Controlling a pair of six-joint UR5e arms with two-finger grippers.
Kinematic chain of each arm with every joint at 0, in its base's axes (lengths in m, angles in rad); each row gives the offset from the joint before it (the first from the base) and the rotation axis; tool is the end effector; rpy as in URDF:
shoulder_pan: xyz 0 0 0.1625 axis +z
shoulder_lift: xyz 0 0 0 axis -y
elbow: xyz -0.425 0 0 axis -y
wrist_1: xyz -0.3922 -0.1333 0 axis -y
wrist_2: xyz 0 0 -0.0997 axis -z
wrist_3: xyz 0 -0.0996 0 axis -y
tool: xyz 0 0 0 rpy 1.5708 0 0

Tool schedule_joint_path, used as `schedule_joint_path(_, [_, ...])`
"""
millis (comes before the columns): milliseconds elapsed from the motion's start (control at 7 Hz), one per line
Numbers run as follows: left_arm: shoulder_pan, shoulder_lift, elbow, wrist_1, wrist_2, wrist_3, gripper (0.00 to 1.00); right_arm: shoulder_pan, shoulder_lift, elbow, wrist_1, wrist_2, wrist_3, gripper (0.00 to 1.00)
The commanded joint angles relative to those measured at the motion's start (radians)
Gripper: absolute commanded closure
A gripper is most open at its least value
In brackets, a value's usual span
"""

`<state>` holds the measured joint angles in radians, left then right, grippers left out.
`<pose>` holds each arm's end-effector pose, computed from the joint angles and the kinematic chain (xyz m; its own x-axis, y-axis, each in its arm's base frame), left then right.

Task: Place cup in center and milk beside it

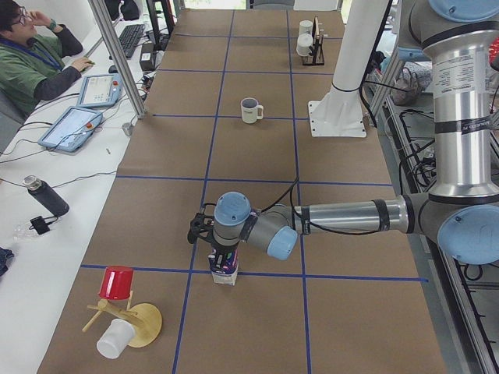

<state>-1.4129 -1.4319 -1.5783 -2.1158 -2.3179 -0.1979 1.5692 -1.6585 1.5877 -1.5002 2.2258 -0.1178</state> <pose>0.0061 -0.4554 0.6616 0.6966 0.1998 -0.6891 -0.0072 0.9623 0.2717 0.0719 -0.4538 0.6926 0.7874 -0.1187 0.6050 0.0948 0.9929 0.0714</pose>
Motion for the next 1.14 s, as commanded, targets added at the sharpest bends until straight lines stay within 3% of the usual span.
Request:
schedule_joint_path(0, [-0.001,-0.002,-0.020,0.002,-0.002,0.000,0.89,0.000,0.002,0.000,0.000,0.000,0.001,0.00])
schedule_joint_path(286, [-0.001,-0.010,-0.101,0.066,-0.011,-0.011,0.99,0.000,0.002,0.000,0.000,0.000,0.001,0.00])
schedule_joint_path(571, [-0.001,-0.051,-0.280,0.298,-0.009,-0.017,0.99,0.000,0.002,0.000,0.000,0.000,0.001,0.00])
schedule_joint_path(714, [-0.001,-0.100,-0.323,0.374,-0.006,-0.068,0.99,0.000,0.000,0.000,0.000,0.000,0.000,0.00])
schedule_joint_path(1000, [0.116,-0.192,-0.354,0.378,0.000,-0.296,0.99,0.000,-0.006,0.000,0.000,0.002,0.000,0.00])
